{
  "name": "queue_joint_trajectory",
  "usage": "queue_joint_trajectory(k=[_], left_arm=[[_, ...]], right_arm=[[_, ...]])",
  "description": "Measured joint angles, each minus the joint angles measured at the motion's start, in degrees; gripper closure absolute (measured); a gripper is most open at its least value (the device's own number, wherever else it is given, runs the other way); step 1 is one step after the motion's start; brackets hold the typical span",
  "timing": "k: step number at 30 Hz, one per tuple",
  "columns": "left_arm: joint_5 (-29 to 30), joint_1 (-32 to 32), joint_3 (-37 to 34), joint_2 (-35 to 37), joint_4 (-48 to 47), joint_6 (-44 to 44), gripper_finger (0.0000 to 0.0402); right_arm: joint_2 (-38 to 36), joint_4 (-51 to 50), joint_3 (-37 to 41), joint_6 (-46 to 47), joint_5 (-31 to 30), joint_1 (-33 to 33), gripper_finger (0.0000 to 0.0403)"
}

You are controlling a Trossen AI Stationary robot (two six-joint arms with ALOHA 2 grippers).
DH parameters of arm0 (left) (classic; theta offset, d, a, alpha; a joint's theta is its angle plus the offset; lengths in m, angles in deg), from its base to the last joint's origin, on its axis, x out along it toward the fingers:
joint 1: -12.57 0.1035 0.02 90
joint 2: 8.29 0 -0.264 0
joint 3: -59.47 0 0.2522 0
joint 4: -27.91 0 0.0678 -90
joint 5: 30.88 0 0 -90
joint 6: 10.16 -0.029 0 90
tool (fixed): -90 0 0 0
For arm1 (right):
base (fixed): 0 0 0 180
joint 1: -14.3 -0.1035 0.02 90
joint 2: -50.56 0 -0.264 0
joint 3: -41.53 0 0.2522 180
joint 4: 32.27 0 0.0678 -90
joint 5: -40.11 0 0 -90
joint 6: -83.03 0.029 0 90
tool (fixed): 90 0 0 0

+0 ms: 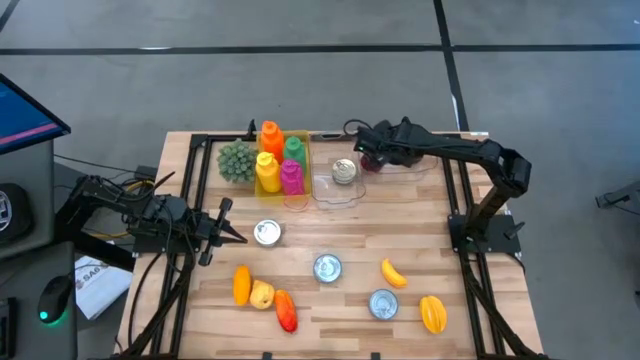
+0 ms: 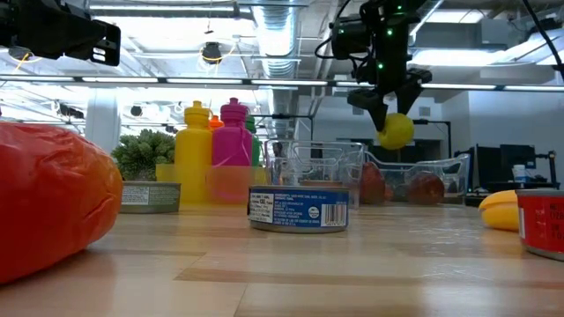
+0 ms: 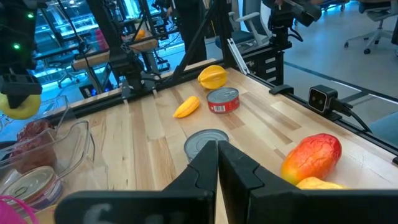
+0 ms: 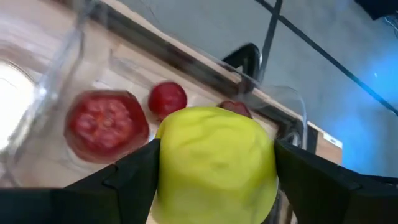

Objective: Pick & Place Food Item
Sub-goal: Put the green apple into the right transparent bin, then put the yellow banana into the right transparent bin

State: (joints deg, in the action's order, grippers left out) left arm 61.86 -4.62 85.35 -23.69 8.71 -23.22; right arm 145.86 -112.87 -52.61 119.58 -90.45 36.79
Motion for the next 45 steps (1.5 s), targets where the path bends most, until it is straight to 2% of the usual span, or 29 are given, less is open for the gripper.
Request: queue_joint_trajectory(k=[3,8,11,16,18,25,31,39,45], left_arm=[[0.0,0.02,0.0,0.0,0.0,0.0,0.0399],[0.0,0.0,0.0,0.0,0.0,0.02,0.0399],[0.01,0.0,0.0,0.0,0.0,0.01,0.0399],[0.0,0.02,0.0,0.0,-0.02,0.0,0.0399],[0.02,0.0,0.0,0.0,0.0,0.0,0.0399],[0.01,0.01,0.0,0.0,0.0,0.01,0.0399],[0.02,0.02,0.0,0.0,0.0,0.02,0.0399],[0.02,0.0,0.0,0.0,-0.02,0.0,0.0399],[0.02,0.02,0.0,0.0,0.0,0.0,0.0399]], right_arm=[[0.0,3.23,0.0,-3.61,0.24,-0.25,0.011],[0.0,4.71,0.0,-4.0,0.96,0.77,0.0103],[0.0,4.56,0.0,-3.68,1.73,1.98,0.0079],[0.0,4.66,0.0,0.16,1.76,3.47,0.0016],[0.0,4.6,0.0,0.17,1.88,3.4,0.0008],[0.0,4.65,0.0,-3.99,0.07,0.46,0.004],[-0.05,4.54,0.0,-4.86,-3.49,-4.06,0.0046],[-0.07,4.53,0.0,-7.01,-2.15,-12.98,0.0046],[-0.07,4.04,-0.46,-5.44,5.17,-20.7,0.0046]])
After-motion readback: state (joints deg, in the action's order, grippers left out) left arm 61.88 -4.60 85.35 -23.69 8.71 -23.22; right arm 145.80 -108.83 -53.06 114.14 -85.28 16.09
